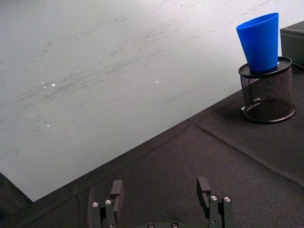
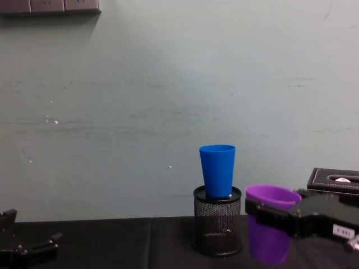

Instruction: Pick up one cup with a gripper and tap it against the other cup.

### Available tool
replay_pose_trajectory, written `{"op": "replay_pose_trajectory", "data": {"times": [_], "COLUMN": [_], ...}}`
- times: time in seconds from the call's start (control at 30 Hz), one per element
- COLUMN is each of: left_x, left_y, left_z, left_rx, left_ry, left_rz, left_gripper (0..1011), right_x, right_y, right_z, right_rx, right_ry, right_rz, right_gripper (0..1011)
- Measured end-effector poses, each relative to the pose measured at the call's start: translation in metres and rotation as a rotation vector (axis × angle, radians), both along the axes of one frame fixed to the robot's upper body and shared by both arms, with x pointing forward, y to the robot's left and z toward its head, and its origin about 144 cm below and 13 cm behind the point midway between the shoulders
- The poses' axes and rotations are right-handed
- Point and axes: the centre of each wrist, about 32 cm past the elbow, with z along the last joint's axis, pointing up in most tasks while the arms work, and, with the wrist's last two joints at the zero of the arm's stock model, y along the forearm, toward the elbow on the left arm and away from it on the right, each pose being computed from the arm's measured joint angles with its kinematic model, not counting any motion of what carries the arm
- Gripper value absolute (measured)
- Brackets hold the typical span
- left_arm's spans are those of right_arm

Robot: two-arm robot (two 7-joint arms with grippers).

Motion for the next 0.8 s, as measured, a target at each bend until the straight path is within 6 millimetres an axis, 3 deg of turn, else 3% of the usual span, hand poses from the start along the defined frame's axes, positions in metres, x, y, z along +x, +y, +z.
{"op": "replay_pose_trajectory", "data": {"times": [0.6, 0.8], "left_x": [0.0, 0.0], "left_y": [0.0, 0.0], "left_z": [0.0, 0.0], "left_rx": [0.0, 0.0], "left_ry": [0.0, 0.0], "left_rz": [0.0, 0.0], "left_gripper": [1011, 1011], "right_x": [-0.006, -0.006], "right_y": [0.007, 0.007], "right_z": [-0.023, -0.023], "right_rx": [-0.045, -0.044], "right_ry": [0.044, 0.043], "right_rz": [0.01, 0.011], "right_gripper": [735, 734]}}
